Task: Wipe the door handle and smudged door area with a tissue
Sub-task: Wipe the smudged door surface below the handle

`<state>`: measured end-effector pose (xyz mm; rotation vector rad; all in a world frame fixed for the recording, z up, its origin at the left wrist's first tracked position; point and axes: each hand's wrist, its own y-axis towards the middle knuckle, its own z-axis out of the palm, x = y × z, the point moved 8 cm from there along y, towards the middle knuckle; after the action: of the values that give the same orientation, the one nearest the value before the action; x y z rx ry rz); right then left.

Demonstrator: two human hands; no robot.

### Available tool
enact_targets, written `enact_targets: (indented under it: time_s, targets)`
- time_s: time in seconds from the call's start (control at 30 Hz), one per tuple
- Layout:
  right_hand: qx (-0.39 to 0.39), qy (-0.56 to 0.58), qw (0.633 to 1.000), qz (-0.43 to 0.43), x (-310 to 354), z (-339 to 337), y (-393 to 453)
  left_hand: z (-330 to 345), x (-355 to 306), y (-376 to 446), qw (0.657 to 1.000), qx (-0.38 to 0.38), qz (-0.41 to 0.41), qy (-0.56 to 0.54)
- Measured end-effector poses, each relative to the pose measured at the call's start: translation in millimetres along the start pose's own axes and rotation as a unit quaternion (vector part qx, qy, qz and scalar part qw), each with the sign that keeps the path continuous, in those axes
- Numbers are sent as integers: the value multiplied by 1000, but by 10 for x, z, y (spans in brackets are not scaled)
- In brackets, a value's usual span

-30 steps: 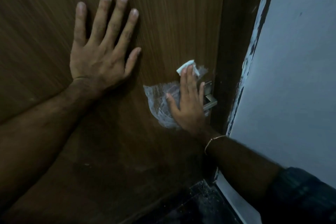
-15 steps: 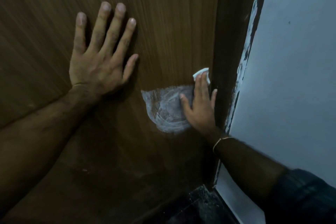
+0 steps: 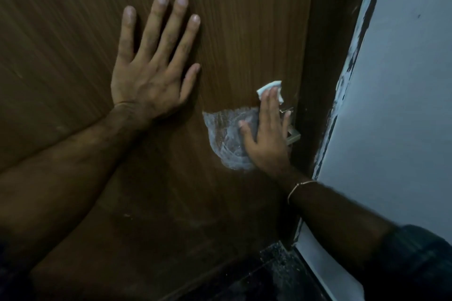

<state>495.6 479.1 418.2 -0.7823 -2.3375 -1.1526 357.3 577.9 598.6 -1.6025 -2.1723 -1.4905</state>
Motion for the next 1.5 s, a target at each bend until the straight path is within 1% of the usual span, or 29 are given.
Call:
enact_targets:
  time_s: [0.07, 0.17, 0.27, 0.37, 0.4, 0.47, 0.53, 0.6, 0.67, 0.7, 0.73, 0.8, 0.87, 0.9, 0.97, 1.03, 1.07, 1.17, 1.23, 1.3, 1.37, 1.43, 1.5]
  targets:
    - [21, -33, 999, -31, 121, 150, -180, -12, -6, 5, 1000, 0, -2, 4]
    - [32, -52, 998, -9, 24, 265, -305, -7, -1, 4, 1000, 7, 0, 6]
    - [6, -20, 1000, 0, 111, 138, -146, -12, 2, 9, 1000, 13, 1, 5]
    - [-14, -2, 999, -30, 460, 73, -73, -13, 4, 18, 1000, 14, -3, 2]
    - [-7, -18, 998, -52, 574, 122, -123, -14, 8, 20, 1000, 14, -4, 3]
    - [36, -70, 993, -90, 657, 312, -311, -14, 14, 20, 1000, 16, -2, 6]
    - [54, -97, 991, -76, 542, 389, -407, -11, 17, 18, 1000, 15, -3, 8]
    - [23, -83, 995, -45, 475, 300, -317, -18, 3, 16, 1000, 15, -4, 11]
    - [-18, -65, 997, -44, 563, 207, -196, -26, -12, 19, 1000, 14, -3, 10]
    - [-24, -60, 997, -47, 642, 205, -168, -25, -11, 18, 1000, 14, -4, 9]
    - [-15, -59, 997, -53, 720, 241, -174, -23, -3, 19, 1000, 14, -5, 8]
    - [28, -77, 993, -83, 805, 392, -287, -18, 11, 20, 1000, 15, -7, 10]
    - [67, -96, 988, -104, 732, 498, -424, -16, 8, 16, 1000, 16, -6, 13]
    - [70, -98, 988, -97, 667, 497, -435, -17, 2, 11, 1000, 15, -6, 15]
    - [43, -90, 993, -60, 599, 413, -349, -23, -5, 14, 1000, 16, -5, 16]
    - [12, -71, 997, -36, 687, 341, -261, -28, -4, 20, 1000, 18, -6, 10]
    - [11, -62, 997, -38, 768, 348, -250, -30, 1, 24, 1000, 17, -8, 8]
    - [63, -75, 991, -93, 894, 518, -388, -6, 15, 26, 1000, 25, -10, 8]
    - [86, -94, 987, -98, 770, 581, -492, 1, 14, 21, 999, 28, -10, 11]
    - [71, -86, 992, -62, 654, 527, -455, 0, 7, 21, 999, 29, -9, 12]
    - [44, -68, 996, -40, 690, 445, -350, -8, -3, 26, 1000, 29, -9, 6]
    - [26, -50, 997, -47, 812, 422, -284, -12, -11, 33, 1000, 26, -9, 3]
    - [32, -55, 994, -86, 918, 483, -329, -11, -2, 30, 1000, 27, -10, 3]
